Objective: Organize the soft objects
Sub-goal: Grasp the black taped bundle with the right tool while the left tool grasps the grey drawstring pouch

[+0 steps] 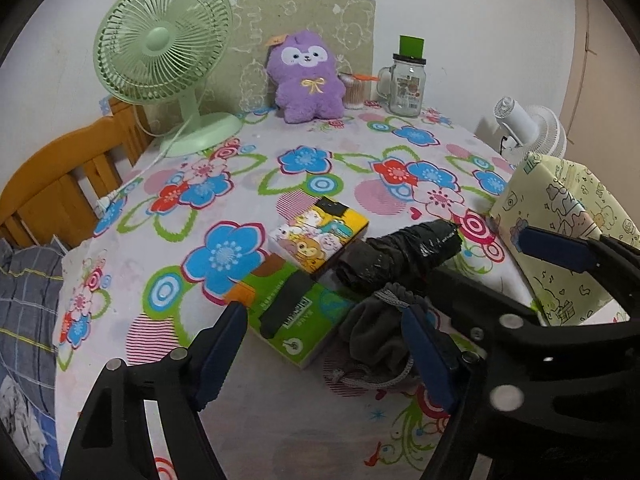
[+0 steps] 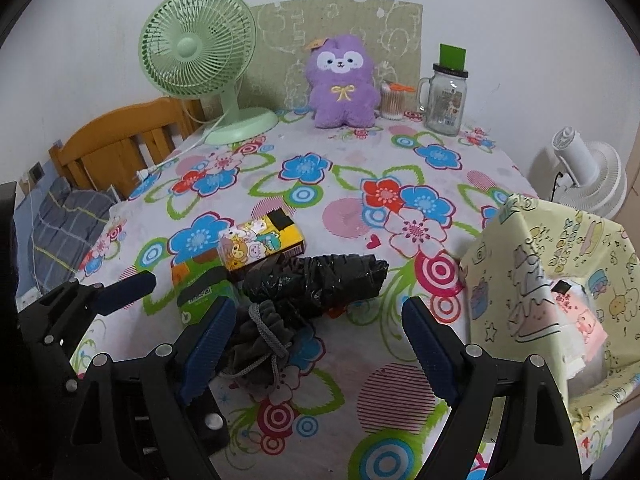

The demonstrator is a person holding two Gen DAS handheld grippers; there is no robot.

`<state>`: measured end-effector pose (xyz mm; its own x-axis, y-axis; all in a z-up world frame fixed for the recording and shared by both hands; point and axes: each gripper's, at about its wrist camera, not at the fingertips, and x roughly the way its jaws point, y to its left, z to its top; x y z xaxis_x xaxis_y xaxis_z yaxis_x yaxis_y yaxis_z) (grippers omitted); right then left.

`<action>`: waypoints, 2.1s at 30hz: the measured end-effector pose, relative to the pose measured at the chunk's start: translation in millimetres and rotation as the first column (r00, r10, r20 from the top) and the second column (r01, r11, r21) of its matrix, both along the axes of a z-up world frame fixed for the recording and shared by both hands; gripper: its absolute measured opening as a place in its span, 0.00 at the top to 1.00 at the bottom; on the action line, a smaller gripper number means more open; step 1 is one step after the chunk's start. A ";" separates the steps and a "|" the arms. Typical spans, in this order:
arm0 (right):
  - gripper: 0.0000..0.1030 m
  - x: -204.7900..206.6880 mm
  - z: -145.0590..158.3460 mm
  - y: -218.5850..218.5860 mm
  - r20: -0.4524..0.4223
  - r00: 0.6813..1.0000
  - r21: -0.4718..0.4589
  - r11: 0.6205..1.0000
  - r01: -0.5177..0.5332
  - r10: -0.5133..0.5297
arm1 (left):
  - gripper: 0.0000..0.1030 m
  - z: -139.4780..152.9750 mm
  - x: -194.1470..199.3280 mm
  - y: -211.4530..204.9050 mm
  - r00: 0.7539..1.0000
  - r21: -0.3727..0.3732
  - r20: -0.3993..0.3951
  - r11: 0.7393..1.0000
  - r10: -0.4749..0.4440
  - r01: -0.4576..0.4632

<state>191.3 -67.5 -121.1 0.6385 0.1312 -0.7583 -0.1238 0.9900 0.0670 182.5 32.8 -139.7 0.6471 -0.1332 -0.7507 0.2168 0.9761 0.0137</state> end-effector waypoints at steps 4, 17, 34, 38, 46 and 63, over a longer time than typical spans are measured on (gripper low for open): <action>0.15 4.8 -5.4 -0.6 -0.013 1.000 -0.002 1.000 -0.005 0.005 | 0.33 -4.1 0.9 -4.5 1.000 -0.016 -0.014 1.000 -0.020 0.020; 0.15 6.7 -21.2 -13.4 -0.050 0.999 0.013 1.000 -0.005 0.006 | 0.34 -17.8 2.5 -31.9 0.995 -0.007 -0.064 0.997 -0.075 0.075; 0.15 7.4 -26.4 -15.5 -0.064 0.998 0.011 1.000 -0.009 0.010 | 0.74 -28.2 -1.2 -37.1 0.990 -0.059 -0.110 0.995 -0.085 0.079; 0.15 9.5 -25.4 -12.3 -0.060 0.998 0.015 1.000 -0.013 0.014 | 0.75 -24.0 -1.6 -34.0 0.993 -0.053 -0.095 0.996 -0.077 0.072; 0.15 20.7 -25.6 -3.8 -0.047 0.998 0.033 0.999 -0.028 0.029 | 0.75 -18.0 5.1 -19.3 0.997 -0.037 -0.070 0.999 -0.037 0.034; 0.49 58.0 -53.9 4.5 -0.117 0.990 0.048 0.996 -0.069 0.075 | 0.76 -29.5 25.3 -13.4 0.996 -0.040 -0.090 0.999 -0.006 0.002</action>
<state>249.3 -63.0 -175.0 0.5324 0.2085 -0.8204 -0.1832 0.9746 0.1287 207.9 19.4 -169.2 0.5768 -0.1664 -0.7997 0.2194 0.9746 -0.0446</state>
